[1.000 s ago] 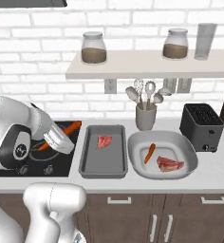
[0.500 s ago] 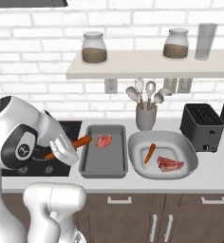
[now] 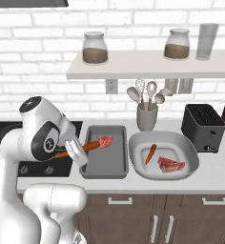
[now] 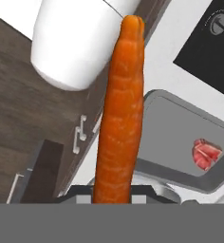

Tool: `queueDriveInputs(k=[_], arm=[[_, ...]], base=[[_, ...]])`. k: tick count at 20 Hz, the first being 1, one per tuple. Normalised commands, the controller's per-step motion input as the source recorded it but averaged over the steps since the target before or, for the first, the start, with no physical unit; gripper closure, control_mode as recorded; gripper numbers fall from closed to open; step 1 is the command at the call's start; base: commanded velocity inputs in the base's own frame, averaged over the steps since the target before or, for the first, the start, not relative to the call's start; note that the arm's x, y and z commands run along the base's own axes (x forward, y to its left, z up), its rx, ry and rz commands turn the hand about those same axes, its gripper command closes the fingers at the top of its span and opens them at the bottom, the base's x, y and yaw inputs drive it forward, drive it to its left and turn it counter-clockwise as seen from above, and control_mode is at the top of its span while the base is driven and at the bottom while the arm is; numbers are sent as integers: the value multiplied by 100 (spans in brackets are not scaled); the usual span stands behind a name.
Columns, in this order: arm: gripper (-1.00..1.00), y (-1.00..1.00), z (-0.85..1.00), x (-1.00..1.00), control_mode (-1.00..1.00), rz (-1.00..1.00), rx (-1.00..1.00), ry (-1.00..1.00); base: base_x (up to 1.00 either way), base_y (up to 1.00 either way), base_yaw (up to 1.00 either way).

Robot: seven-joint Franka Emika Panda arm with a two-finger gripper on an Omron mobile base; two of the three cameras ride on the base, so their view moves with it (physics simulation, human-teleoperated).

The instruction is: Place one carrot and one steak in each tupperware on the nearby counter, to pack two identical lunches.

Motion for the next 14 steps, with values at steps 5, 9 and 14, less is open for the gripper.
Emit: queueDriveInputs(k=[5, 9, 14], arm=[[100, 13, -77, 100, -100, 7, 25, 15], [100, -10, -65, 100, -100, 9, 30, 9], [100, -33, -26, 60, -100, 0, 10, 1]], base=[[0, 0, 0], [0, 0, 0], [0, 0, 0]])
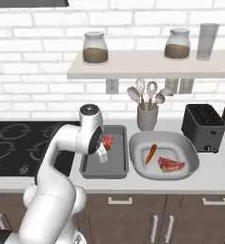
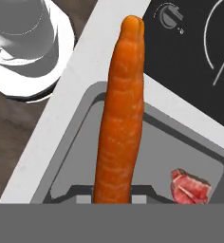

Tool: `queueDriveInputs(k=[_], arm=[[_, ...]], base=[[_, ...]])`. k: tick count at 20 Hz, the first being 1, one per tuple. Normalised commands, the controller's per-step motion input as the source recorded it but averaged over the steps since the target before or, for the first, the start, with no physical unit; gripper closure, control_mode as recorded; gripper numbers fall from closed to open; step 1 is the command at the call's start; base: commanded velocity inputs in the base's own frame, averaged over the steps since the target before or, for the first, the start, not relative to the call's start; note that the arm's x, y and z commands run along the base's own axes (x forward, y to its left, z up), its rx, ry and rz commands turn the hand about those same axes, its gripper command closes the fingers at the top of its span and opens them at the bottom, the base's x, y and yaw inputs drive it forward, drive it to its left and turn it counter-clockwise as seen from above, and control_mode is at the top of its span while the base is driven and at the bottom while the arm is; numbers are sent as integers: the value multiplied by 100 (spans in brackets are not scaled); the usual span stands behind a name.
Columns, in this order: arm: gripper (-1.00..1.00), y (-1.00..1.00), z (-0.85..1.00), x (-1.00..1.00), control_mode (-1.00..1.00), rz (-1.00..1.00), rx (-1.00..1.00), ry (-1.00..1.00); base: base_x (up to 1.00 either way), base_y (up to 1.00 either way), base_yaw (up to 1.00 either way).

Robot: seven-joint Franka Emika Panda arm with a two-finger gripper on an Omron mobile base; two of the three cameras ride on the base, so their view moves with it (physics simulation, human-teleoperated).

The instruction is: Place one carrot and one steak in each tupperware on the nearby counter, to pack two identical lunches.

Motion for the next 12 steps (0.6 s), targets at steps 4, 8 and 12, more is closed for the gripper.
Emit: queueDriveInputs(k=[4, 8, 12], arm=[[100, -5, -42, 53, -100, 0, 0, 0], [100, 0, -50, 36, -100, 0, -4, 0], [100, 0, -47, 20, -100, 0, -5, 0]], base=[[0, 0, 0], [0, 0, 0], [0, 0, 0]])
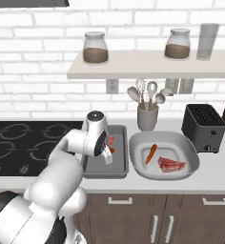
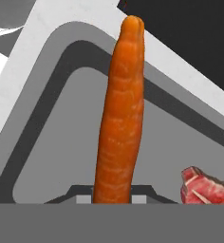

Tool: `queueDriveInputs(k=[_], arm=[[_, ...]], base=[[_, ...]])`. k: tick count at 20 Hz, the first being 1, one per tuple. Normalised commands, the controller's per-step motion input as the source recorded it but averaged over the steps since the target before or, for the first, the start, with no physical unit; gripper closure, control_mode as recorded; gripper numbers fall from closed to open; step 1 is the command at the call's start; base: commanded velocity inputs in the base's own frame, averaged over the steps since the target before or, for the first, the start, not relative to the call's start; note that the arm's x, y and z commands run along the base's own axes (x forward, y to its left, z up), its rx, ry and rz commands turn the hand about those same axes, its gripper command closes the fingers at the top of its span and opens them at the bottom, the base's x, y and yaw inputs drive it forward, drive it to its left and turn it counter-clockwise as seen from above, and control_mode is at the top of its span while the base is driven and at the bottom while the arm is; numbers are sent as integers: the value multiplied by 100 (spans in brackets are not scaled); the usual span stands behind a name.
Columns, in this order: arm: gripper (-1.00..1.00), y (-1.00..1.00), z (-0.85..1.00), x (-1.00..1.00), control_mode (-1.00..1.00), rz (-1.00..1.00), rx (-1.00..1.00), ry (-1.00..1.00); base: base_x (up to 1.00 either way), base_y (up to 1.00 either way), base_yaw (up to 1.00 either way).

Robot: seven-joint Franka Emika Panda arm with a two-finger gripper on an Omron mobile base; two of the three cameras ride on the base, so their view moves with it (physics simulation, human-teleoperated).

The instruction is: Place one carrot and one steak in each tupperware on the nearby counter, to pack two identical lunches.

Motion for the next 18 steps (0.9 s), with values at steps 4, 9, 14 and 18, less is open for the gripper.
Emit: queueDriveInputs(k=[4, 9, 14, 18], arm=[[100, 0, -31, 22, -100, 0, -3, 0], [100, 0, -25, 22, -100, 0, 0, 0], [100, -1, -29, 28, -100, 0, -1, 0], [-100, -10, -21, 38, -100, -1, -2, 0]], base=[[0, 0, 0], [0, 0, 0], [0, 0, 0], [0, 0, 0]])
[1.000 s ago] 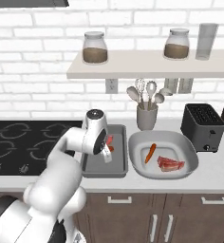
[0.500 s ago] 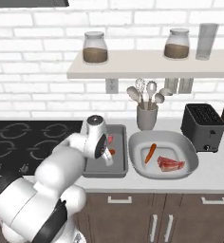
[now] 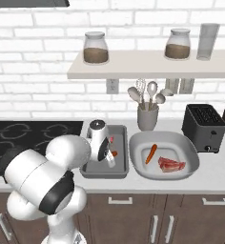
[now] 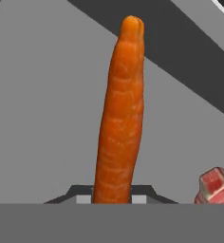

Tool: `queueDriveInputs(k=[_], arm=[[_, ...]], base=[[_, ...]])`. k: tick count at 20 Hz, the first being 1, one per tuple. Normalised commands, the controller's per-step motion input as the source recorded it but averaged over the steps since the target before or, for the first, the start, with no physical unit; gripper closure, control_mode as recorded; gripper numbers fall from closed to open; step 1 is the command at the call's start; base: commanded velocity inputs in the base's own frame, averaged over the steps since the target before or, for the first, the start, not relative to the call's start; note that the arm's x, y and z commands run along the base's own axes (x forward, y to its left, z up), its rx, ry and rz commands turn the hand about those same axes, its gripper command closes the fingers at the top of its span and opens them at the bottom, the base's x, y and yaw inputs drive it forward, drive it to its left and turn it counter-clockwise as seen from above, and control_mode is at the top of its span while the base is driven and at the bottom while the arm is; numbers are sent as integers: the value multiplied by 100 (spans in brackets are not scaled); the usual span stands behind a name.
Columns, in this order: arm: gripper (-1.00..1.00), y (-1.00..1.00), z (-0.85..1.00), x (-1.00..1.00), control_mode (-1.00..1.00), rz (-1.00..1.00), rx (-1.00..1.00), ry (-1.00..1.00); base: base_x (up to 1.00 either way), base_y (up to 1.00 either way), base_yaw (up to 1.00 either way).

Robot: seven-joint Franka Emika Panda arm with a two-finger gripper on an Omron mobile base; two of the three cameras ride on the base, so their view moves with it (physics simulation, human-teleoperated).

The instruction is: Place one carrot and one steak in each tupperware on the nearby counter, to pack two identical lunches.

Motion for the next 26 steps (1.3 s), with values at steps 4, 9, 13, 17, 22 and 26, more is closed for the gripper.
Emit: queueDriveInputs(k=[4, 9, 13, 17, 22, 26], arm=[[-100, -26, -4, 40, -100, -4, 0, -3], [-100, -2, 37, -1, -100, 0, 0, -7], [-100, 11, 98, -82, -100, 0, 0, -14], [-100, 2, 93, -82, -100, 0, 0, -25], [-100, -4, 29, -54, -100, 0, 0, -18], [-100, -25, 0, -25, -100, 0, 5, -3]], base=[[0, 0, 0], [0, 0, 0], [0, 0, 0], [0, 0, 0], [0, 0, 0], [0, 0, 0]])
